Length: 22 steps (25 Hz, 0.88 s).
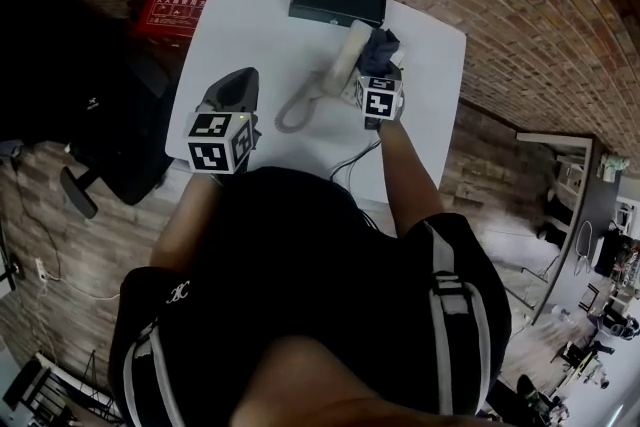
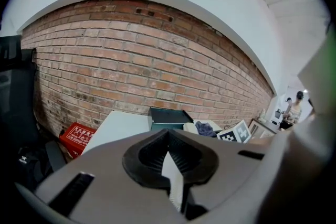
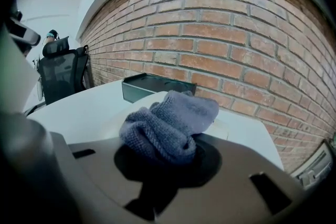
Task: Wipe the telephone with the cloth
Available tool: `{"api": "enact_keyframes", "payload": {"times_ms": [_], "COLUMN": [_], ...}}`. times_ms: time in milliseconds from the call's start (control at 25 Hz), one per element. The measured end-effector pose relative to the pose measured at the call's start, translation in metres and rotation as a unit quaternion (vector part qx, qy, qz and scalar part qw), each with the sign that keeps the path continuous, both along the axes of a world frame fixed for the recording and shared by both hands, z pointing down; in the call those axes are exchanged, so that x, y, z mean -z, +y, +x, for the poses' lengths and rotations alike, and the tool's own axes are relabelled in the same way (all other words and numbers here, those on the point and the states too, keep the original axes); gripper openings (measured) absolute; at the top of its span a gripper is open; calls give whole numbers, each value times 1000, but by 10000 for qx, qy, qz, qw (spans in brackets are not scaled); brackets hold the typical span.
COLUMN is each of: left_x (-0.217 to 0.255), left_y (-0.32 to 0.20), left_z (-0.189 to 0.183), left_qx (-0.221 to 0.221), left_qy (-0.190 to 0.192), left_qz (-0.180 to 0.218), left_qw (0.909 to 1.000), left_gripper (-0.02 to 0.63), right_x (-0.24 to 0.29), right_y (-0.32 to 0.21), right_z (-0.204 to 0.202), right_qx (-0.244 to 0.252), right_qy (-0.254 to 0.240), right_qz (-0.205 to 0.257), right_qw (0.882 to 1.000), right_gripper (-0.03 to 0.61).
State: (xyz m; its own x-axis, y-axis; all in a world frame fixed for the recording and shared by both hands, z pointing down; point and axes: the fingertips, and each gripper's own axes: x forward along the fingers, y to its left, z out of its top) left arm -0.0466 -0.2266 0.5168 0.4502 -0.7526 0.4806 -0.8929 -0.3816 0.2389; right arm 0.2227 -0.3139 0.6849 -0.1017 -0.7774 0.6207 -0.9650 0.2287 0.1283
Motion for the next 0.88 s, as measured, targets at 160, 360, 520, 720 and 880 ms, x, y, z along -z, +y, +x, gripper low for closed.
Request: {"api": "enact_keyframes", "payload": {"times_ms": [160,360,520,720,880], "left_x": [1,2,0,3,4], "left_y": [-7,-10,-10,-10,-9], "left_z": [10,18,15,12,10], "left_qx": [-166,-301,-298,-271,-270], "left_qy": [69,110,184,238,254], "left_qz": [16,22,-22,-22,0], "left_qw": [9998,9995,9994,9993,9993], "left_gripper": [-6,-6,-6,-6,-6], "right_x": [-2,-7,-13,-10,-19], "right_y": [12,34,40,42,53], "right_z": [-6,-18,-18,-19,-22], "right_qx": [-37,133,64,82,59], "right_qy": [-55,165,116,123,110], "right_qz": [45,50,-1,15,7], "right_qw": [10000,9998,9999,9999,9999], "right_gripper": [61,61,61,61,61]}}
